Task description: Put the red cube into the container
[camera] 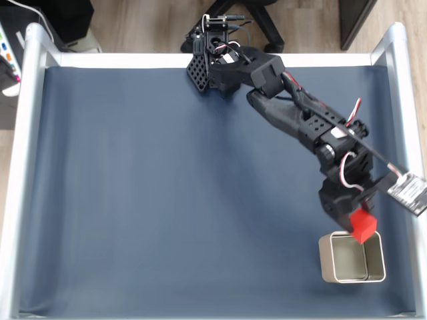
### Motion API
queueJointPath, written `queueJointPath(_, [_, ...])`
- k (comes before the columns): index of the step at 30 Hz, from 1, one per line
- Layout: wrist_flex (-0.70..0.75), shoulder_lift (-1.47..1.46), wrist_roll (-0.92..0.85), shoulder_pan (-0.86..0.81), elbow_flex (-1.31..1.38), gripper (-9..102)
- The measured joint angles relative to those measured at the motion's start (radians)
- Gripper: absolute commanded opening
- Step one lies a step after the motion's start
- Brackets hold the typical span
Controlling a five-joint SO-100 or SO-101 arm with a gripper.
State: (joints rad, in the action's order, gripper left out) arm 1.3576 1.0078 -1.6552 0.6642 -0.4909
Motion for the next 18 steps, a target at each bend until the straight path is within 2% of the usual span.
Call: queueJointPath(18, [-0.103, -0.146, 0.041, -0.055, 0.121, 0])
